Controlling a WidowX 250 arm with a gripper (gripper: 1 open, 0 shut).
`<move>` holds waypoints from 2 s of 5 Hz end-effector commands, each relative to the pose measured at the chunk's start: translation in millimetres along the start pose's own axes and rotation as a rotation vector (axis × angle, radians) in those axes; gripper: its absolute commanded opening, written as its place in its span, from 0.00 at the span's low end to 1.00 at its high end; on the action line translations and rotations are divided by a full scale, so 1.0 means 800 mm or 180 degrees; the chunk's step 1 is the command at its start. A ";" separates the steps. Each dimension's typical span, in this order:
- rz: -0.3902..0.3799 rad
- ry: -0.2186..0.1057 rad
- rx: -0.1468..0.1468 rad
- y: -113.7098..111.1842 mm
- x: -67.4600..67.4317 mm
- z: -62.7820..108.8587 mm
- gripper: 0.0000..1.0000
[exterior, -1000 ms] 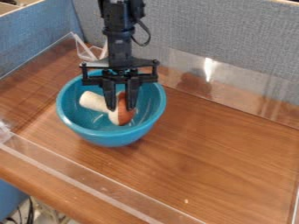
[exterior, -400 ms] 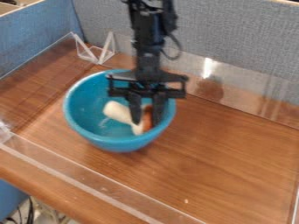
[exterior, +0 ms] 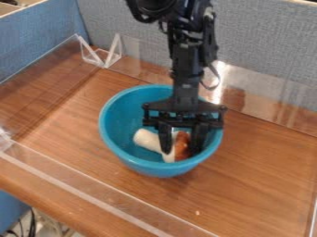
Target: Remove the mushroom from inside the blue bowl and put it on the table
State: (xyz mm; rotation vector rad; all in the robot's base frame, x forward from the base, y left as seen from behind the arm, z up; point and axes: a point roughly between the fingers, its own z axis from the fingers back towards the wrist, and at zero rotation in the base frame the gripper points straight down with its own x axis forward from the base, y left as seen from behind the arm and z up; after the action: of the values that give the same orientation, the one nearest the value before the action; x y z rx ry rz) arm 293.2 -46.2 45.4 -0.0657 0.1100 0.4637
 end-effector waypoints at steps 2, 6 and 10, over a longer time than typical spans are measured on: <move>0.0044 -0.0082 -0.0045 -0.023 -0.009 -0.003 0.00; 0.0241 -0.0101 -0.0094 -0.003 -0.006 0.017 0.00; 0.0097 -0.0096 -0.0094 0.001 0.012 0.027 0.00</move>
State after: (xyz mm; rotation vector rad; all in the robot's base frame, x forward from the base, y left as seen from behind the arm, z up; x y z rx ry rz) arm 294.9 -36.4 48.1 -0.0653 0.1361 0.5075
